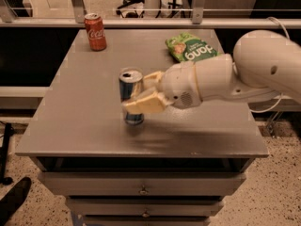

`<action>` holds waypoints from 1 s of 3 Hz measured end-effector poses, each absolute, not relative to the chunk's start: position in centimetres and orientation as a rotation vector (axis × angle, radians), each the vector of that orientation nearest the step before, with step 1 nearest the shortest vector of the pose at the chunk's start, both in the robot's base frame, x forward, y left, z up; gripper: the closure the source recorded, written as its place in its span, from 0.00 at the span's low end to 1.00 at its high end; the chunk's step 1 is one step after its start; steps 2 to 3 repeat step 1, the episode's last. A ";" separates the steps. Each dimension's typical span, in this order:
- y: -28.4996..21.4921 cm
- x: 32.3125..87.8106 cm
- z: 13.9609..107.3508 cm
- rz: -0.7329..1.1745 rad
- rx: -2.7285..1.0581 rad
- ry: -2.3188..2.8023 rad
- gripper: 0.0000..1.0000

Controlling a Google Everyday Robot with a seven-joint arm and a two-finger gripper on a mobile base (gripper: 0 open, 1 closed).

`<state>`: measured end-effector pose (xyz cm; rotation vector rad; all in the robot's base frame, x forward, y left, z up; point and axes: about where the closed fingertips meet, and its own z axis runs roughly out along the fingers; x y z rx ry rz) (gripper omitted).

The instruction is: Pick redbull can

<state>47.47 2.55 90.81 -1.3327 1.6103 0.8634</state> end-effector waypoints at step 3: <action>1.1 49.0 94.3 0.874 -1.278 1.583 1.00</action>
Offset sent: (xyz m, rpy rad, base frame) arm 0.0000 0.0000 0.0000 0.0000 0.0000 0.0000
